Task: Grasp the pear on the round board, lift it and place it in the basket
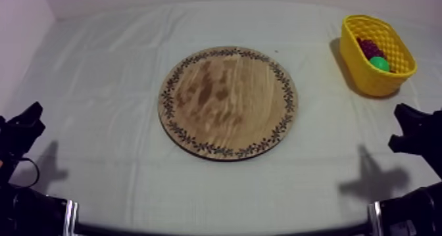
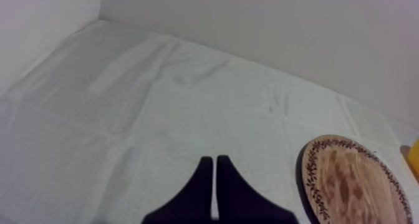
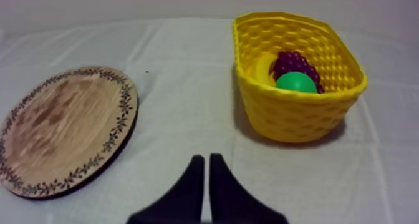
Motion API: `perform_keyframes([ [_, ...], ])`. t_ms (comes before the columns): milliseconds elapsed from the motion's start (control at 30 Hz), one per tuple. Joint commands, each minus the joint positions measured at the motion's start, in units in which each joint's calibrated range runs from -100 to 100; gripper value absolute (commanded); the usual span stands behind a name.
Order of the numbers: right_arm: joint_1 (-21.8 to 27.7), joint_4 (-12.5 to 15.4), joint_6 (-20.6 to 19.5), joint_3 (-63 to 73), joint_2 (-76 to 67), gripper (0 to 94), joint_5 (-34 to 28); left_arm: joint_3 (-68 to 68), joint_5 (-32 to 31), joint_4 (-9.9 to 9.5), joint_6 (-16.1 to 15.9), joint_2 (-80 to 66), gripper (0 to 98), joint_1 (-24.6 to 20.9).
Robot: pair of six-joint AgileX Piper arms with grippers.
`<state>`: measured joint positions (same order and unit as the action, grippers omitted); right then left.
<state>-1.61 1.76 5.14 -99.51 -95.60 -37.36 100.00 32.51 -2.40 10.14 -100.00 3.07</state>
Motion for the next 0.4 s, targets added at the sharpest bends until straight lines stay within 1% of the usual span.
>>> perform_keyframes([
  [0,-0.07,-0.09,5.63,-0.03,-0.07,0.6,0.12,0.0,-0.01,-0.02,-0.01,0.0,0.1,0.01],
  [367,-0.22,-0.13,5.88,-0.04,-0.07,0.5,0.11,0.0,-0.01,-0.02,-0.01,0.0,0.1,0.01],
])
